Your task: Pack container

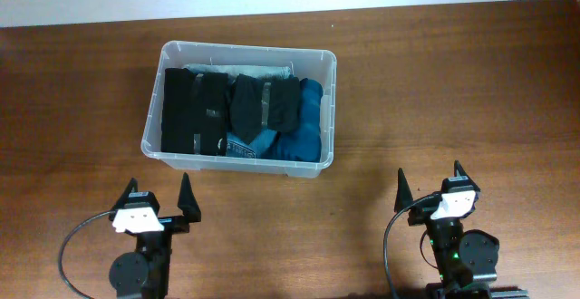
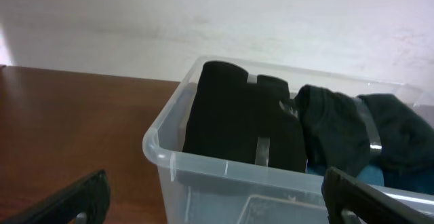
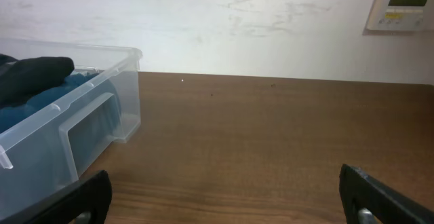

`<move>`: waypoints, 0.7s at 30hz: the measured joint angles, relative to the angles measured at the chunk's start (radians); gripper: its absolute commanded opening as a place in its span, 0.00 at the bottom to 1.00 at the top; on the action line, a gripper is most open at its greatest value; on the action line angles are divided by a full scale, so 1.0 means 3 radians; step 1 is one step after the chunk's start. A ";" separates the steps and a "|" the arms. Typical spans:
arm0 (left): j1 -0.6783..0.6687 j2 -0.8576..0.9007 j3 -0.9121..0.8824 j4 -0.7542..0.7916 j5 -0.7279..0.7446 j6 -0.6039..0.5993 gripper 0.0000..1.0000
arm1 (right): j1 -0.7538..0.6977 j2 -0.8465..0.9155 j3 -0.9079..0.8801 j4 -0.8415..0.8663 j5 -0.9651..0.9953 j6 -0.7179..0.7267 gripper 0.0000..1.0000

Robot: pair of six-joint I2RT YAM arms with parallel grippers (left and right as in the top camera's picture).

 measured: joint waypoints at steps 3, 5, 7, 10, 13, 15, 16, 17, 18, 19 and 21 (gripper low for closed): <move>0.0000 -0.0122 -0.0001 -0.0191 -0.0001 0.0025 0.99 | 0.0000 0.0000 0.0000 0.0000 0.0000 -0.0001 0.98; 0.0000 -0.0200 -0.0001 -0.0306 -0.0001 0.0036 0.99 | 0.0000 0.0000 0.0000 0.0000 0.0000 0.0000 0.98; 0.0000 -0.0275 -0.0001 -0.0439 -0.0004 0.0037 0.99 | 0.0000 0.0000 0.0000 0.0000 0.0000 0.0001 0.98; -0.0022 -0.0381 -0.0004 -0.0477 -0.0038 0.0060 0.99 | 0.0000 0.0001 0.0000 0.0000 0.0000 0.0001 0.98; -0.0075 -0.0416 -0.0004 -0.0481 -0.0055 0.0150 0.99 | 0.0000 0.0000 0.0000 0.0000 0.0000 -0.0001 0.98; -0.0113 -0.0416 -0.0004 -0.0482 -0.0071 0.0209 0.99 | 0.0000 0.0000 0.0000 0.0000 0.0000 0.0000 0.98; -0.0126 -0.0416 -0.0004 -0.0482 -0.0076 0.0228 1.00 | 0.0000 0.0001 0.0000 0.0000 0.0000 0.0000 0.99; -0.0131 -0.0416 -0.0004 -0.0482 -0.0076 0.0243 0.99 | 0.0000 0.0000 0.0000 0.0000 0.0000 -0.0003 0.98; -0.0134 -0.0416 -0.0004 -0.0482 -0.0078 0.0262 0.99 | 0.0000 0.0000 0.0000 0.0000 0.0000 0.0000 0.98; -0.0134 -0.0416 -0.0004 -0.0482 -0.0078 0.0273 0.99 | 0.0000 0.0000 0.0000 0.0000 0.0000 0.0000 0.98; -0.0134 -0.0416 -0.0004 -0.0482 -0.0078 0.0286 0.99 | 0.0000 0.0001 0.0000 0.0000 0.0000 0.0000 0.98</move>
